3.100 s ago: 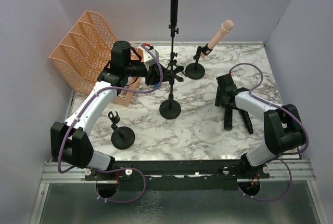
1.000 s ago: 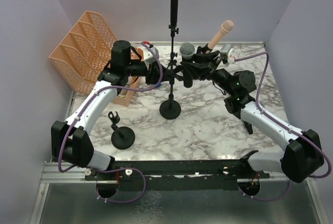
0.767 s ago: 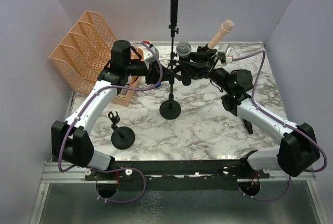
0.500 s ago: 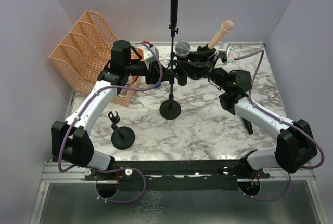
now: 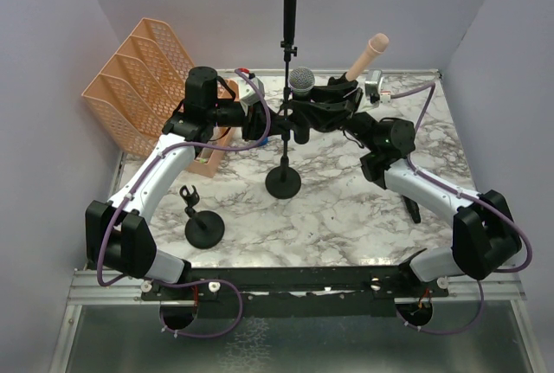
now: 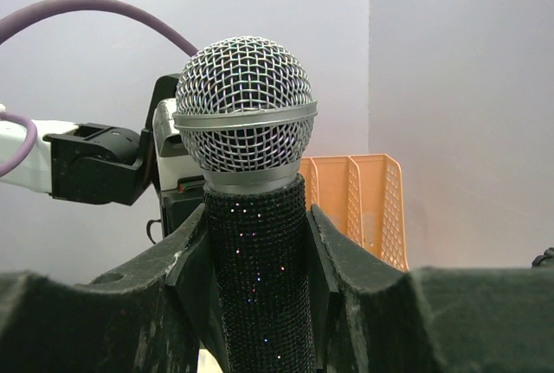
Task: Attach the microphones to the stand
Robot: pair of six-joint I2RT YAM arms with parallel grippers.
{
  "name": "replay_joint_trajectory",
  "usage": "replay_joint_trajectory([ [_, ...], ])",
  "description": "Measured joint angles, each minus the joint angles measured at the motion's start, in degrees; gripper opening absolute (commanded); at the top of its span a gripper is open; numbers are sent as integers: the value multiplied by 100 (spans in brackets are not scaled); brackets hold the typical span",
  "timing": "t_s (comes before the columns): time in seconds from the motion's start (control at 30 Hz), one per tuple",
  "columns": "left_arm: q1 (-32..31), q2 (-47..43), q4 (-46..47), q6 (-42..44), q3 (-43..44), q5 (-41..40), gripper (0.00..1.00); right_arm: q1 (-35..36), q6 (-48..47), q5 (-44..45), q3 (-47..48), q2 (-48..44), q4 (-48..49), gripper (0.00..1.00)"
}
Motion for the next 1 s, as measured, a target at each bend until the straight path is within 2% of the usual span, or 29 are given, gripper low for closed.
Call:
replay_joint_trajectory([
  [0.1,0,0,0,-61,0,-2,32,-2,61,0,0,22,50,9],
  [0.13,0,0,0,-85,0,-2,44,-2,79,0,0,24,57,12],
  [0.23,0,0,-13,-125,0,0,66,-2,149,33,0,24,48,26],
  [0.4,-7,0,24,-184,11,-140,86,22,258,50,0,24,46,47],
  [0.53,-7,-22,120,-190,9,-334,97,22,380,109,0,17,-31,66],
  [0.6,-7,-83,201,-212,-35,-444,99,22,435,133,0,2,-109,71],
  [0.77,-7,-483,466,-378,-343,-839,99,24,442,376,-2,-262,-737,78],
  [1.0,-7,-1283,946,-1204,-1049,-1851,99,24,225,855,0,-1200,-2074,80],
])
